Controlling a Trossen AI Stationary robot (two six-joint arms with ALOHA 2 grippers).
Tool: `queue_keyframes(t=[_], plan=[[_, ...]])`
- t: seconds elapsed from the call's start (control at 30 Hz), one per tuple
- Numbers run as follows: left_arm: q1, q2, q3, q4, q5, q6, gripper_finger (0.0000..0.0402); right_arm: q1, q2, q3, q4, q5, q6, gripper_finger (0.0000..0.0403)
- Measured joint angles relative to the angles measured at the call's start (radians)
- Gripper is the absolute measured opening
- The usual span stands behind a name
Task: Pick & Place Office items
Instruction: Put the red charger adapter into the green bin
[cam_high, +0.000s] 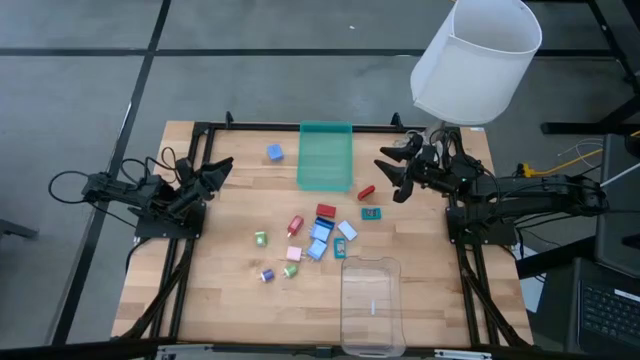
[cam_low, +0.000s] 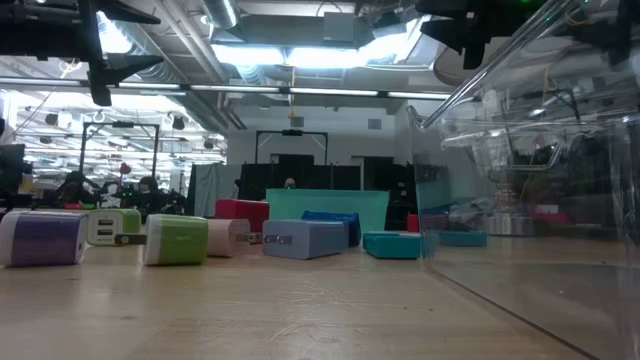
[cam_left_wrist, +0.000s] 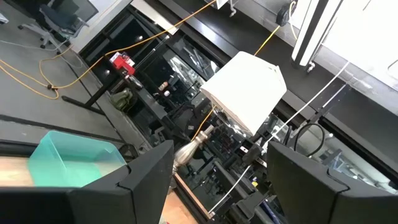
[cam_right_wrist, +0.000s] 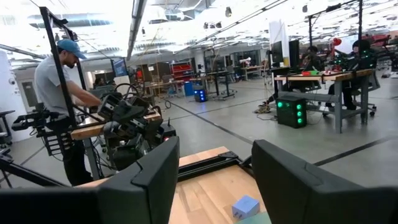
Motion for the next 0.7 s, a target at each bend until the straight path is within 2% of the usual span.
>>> queue_keyframes(t=[0.23,0.7], plan=[[0.0,0.0,0.0,0.0,0.0,0.0,0.0251,0.0,0.0,0.0,0.0,0.038,0.002,0.02],[0.0,0.0,0.0,0.0,0.0,0.0,0.0251,0.0,0.0,0.0,0.0,0.041,0.021,0.0201]])
